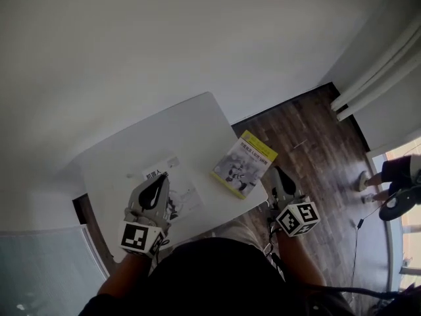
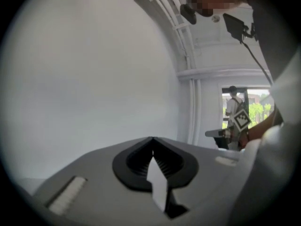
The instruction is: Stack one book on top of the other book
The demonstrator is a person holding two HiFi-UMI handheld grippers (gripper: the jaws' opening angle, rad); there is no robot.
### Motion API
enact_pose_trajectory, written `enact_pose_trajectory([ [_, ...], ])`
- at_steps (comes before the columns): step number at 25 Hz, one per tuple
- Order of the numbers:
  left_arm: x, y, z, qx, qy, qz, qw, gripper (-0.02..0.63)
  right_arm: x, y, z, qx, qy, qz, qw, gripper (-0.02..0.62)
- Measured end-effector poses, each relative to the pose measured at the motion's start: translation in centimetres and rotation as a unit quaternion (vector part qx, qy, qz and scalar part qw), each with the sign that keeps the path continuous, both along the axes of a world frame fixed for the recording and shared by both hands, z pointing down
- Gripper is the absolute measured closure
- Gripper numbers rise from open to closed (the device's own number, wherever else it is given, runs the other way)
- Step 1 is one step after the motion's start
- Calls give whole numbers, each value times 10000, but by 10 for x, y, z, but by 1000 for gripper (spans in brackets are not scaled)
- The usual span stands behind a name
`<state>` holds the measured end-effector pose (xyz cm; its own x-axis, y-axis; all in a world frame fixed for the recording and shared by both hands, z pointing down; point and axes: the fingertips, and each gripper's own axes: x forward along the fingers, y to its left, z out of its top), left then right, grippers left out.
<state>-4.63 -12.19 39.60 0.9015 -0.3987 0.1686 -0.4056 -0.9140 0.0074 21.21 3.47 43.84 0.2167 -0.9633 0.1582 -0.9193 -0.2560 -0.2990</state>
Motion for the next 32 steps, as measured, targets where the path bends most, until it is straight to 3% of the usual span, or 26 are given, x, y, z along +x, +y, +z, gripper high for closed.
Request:
enact_pose_trajectory([
  [4, 21, -7, -11, 191, -8, 136, 9997, 601, 12, 7, 16, -171, -182, 121, 9996, 594],
  [7, 33, -12, -23, 99, 100, 13, 9999, 600, 17, 6, 25, -225, -262, 121, 9993, 594],
  [17, 49, -17, 3, 220, -298, 81, 9993, 600, 40, 6, 77, -583, -524, 81, 9969, 594],
  [29, 71, -18, 32, -138, -625, -42, 9979, 600, 57, 3, 126, -931, -791, -128, 9924, 594],
  [32, 85, -16, 41, -235, -667, 26, 9975, 600, 64, 5, 138, -1042, -867, -142, 9907, 549],
])
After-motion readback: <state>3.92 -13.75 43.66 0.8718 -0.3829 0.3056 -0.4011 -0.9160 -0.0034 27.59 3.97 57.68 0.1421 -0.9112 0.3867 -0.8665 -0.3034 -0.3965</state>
